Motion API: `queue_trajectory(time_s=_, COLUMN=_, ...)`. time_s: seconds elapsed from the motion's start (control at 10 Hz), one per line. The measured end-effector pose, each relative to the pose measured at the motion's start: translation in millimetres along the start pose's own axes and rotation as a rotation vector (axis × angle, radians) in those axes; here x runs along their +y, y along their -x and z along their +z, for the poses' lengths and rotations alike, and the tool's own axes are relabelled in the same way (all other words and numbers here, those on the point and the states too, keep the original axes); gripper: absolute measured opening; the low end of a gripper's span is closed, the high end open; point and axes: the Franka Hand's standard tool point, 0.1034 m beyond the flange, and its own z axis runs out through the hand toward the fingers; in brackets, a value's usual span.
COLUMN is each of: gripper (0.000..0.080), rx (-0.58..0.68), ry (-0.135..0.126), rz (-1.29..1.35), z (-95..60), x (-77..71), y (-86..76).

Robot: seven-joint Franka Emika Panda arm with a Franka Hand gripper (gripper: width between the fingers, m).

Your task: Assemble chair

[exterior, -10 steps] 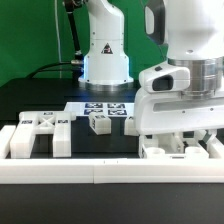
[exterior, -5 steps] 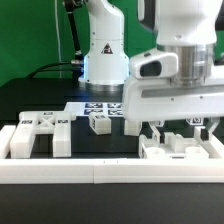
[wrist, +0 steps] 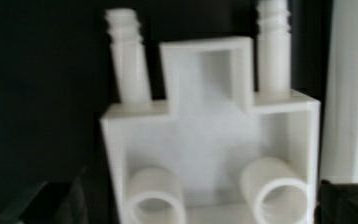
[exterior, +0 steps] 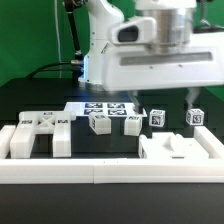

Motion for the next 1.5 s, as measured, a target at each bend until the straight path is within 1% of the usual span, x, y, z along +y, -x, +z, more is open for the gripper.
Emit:
queue_trajectory(time_s=0.3, gripper=0.0649, rx=-0.017, ry=0.025, rz=0.017, z=8.5, x=41.5, y=27.2)
queue_trajectory(time_s=0.4, gripper=0.0649, rx=-0.010, ry=0.019, rz=-0.016, z=13.1, x=50.3, y=33.4)
queue_trajectory(time_s=0.5, gripper=0.0649, rx=-0.010, ry=0.018, rz=-0.006, z=12.2, x=46.8, y=31.8)
queue_trajectory(time_s=0.7, gripper=0.0649, rx=-0.005, ry=0.019, rz=0.002, z=13.5, x=46.2, y=31.9)
queue_trajectory(time_s=0.8, gripper=0.0649, rx=-0.001, ry=0.020, rz=0.032, z=17.1, x=46.3, y=35.8)
queue_trajectory(time_s=1.1, gripper=0.0649, rx=-0.040, ry=0.022, rz=0.080, z=28.6, x=34.5, y=61.4)
queue_trajectory(time_s=1.2, gripper=0.0649, rx=-0.047, ry=0.017, rz=0.084, z=31.2, x=31.7, y=65.1)
queue_trajectory(time_s=1.5, gripper=0.0649, rx=-0.083, ry=0.016, rz=0.079, z=31.5, x=31.1, y=66.5)
